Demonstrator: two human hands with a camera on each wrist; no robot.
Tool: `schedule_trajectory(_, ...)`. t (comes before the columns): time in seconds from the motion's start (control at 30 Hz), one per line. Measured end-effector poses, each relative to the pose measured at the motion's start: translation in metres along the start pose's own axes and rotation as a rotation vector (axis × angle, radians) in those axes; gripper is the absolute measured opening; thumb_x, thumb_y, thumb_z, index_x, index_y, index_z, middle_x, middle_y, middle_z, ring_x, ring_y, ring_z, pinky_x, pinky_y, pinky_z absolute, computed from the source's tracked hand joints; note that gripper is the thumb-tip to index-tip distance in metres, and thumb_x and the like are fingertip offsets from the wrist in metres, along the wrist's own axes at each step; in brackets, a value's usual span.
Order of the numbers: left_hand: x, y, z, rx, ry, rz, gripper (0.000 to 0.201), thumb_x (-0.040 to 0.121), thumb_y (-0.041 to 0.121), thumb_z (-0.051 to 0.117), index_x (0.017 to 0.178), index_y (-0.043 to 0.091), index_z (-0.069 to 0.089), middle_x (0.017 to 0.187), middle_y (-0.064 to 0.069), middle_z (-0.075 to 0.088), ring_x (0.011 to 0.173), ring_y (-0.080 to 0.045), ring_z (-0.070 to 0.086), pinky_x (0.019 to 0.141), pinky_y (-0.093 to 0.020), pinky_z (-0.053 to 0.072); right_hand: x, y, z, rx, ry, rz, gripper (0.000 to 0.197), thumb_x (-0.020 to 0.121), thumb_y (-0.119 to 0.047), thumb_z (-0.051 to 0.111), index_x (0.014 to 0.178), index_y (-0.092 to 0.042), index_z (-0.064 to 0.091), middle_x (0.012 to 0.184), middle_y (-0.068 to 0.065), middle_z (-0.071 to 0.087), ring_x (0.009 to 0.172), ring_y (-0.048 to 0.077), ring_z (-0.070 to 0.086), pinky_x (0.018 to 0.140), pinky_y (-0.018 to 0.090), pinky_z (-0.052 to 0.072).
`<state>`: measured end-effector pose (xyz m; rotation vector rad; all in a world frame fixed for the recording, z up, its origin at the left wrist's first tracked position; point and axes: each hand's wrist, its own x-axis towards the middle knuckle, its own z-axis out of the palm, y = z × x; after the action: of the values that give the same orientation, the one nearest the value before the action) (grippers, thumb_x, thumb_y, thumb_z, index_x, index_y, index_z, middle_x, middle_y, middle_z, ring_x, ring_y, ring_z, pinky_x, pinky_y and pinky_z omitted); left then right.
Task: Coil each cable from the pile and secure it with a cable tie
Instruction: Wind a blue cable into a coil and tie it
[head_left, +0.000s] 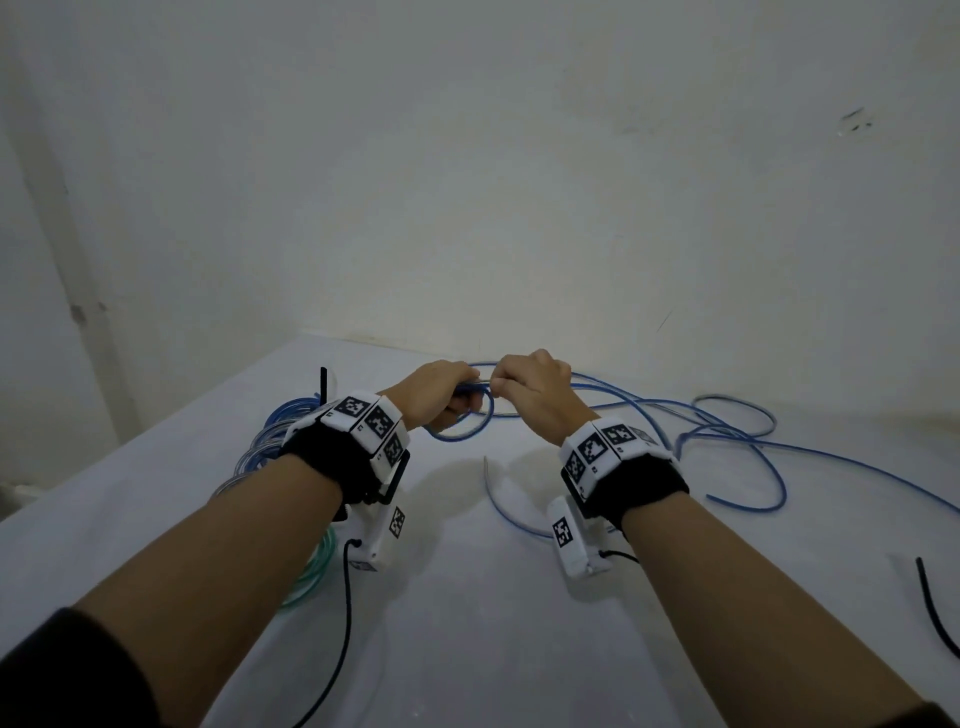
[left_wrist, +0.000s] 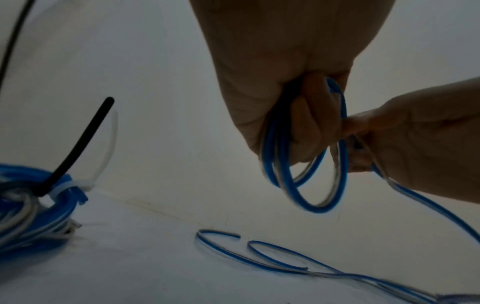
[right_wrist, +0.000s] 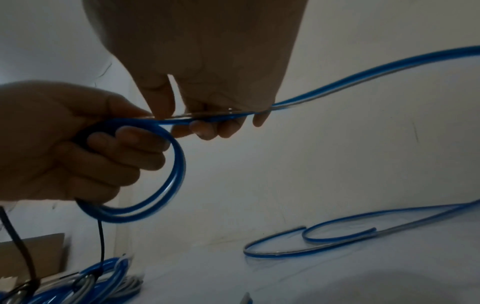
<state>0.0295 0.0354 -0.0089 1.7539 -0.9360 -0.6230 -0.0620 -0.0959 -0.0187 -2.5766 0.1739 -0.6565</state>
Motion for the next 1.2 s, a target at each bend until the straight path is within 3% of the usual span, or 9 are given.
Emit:
schedule_trajectory(0.13,0.002,0.0,-0.002,-0.122,0.128,0.015,0.036,0.093,0.012,0.033,0.057,0.013,0.033,0.039,0.007,0.026,0.035,-0.009,0.018,0.039,-0.017,0.016,0.0,-0.004,0.01,0.24,0.015,-0.04,0.024,0.094,-0.021,0.044,0.115,-0.019,0.054,0.088,-0.004,0.049,0.083,0.011,0.046,0.087,0.034,0.038)
schedule_trajectory(0.2,0.003,0.001,-0.004,-0.203,0.175,0.018,0.035,0.092,0.012,0.033,0.057,0.013,0.033,0.039,0.006,0.029,0.035,-0.009,0.02,0.039,-0.016,0.016,0.001,-0.005,0.013,0.292,0.015,-0.05,0.024,0.098,-0.016,0.043,0.117,-0.01,0.057,0.099,-0.007,0.048,0.086,0.006,0.046,0.086,0.027,0.04)
schedule_trajectory(0.33,0.004,0.003,-0.005,-0.24,0.274,0.021,0.036,0.091,0.012,0.036,0.055,0.011,0.038,0.041,0.003,0.033,0.034,-0.01,0.022,0.039,-0.016,0.016,0.006,-0.011,0.02,0.409,0.01,-0.011,0.024,0.099,-0.019,0.043,0.113,-0.003,0.055,0.087,-0.008,0.058,0.071,-0.007,0.051,0.07,0.013,0.038)
schedule_trajectory(0.5,0.0,0.002,-0.008,-0.16,0.403,0.043,0.034,0.095,0.019,0.04,0.062,0.01,0.045,0.053,-0.001,0.036,0.038,-0.012,0.029,0.041,-0.02,0.023,0.013,-0.015,0.028,0.478,0.053,0.029,0.018,0.098,-0.021,0.046,0.101,-0.006,0.056,0.071,-0.003,0.055,0.071,0.014,0.052,0.074,0.029,0.042)
schedule_trajectory(0.63,-0.003,-0.003,-0.011,0.016,0.353,0.088,0.032,0.097,0.024,0.039,0.07,0.013,0.052,0.063,-0.002,0.045,0.054,-0.018,0.042,0.052,-0.026,0.034,0.016,-0.011,0.031,0.454,0.098,0.104,0.033,0.1,-0.028,0.042,0.101,-0.001,0.06,0.068,-0.002,0.05,0.065,0.011,0.046,0.066,0.024,0.037)
schedule_trajectory(0.8,-0.004,-0.009,-0.011,0.217,0.332,0.078,0.033,0.1,0.026,0.034,0.087,0.003,0.053,0.071,0.001,0.05,0.058,-0.019,0.047,0.065,-0.032,0.043,0.012,-0.003,0.039,0.364,0.012,0.134,0.034,0.097,-0.037,0.046,0.103,-0.008,0.063,0.081,0.001,0.064,0.075,0.011,0.055,0.075,0.029,0.042)
schedule_trajectory(0.93,0.0,-0.011,-0.012,0.286,0.432,0.06,0.034,0.101,0.026,0.031,0.084,0.006,0.054,0.078,-0.002,0.054,0.064,-0.02,0.045,0.07,-0.031,0.038,0.006,0.0,0.039,0.349,0.025,0.167,0.024,0.092,-0.035,0.056,0.098,-0.011,0.057,0.08,-0.003,0.059,0.079,0.016,0.055,0.077,0.031,0.044)
schedule_trajectory(1.03,-0.002,-0.01,-0.015,0.355,0.475,0.052,0.037,0.101,0.023,0.028,0.081,0.006,0.055,0.069,-0.005,0.05,0.069,-0.026,0.045,0.068,-0.029,0.033,0.003,0.002,0.037,0.413,0.045,0.229,0.035,0.096,-0.041,0.046,0.099,-0.008,0.058,0.077,-0.006,0.059,0.08,0.016,0.057,0.08,0.033,0.045)
schedule_trajectory(1.2,-0.002,-0.008,-0.018,0.372,0.45,0.008,0.042,0.098,0.029,0.035,0.065,0.014,0.055,0.06,0.002,0.047,0.056,-0.015,0.043,0.057,-0.028,0.034,0.004,0.009,0.038,0.428,0.144,0.313,0.025,0.099,-0.024,0.041,0.083,-0.011,0.055,0.07,-0.003,0.059,0.072,0.014,0.051,0.076,0.033,0.042)
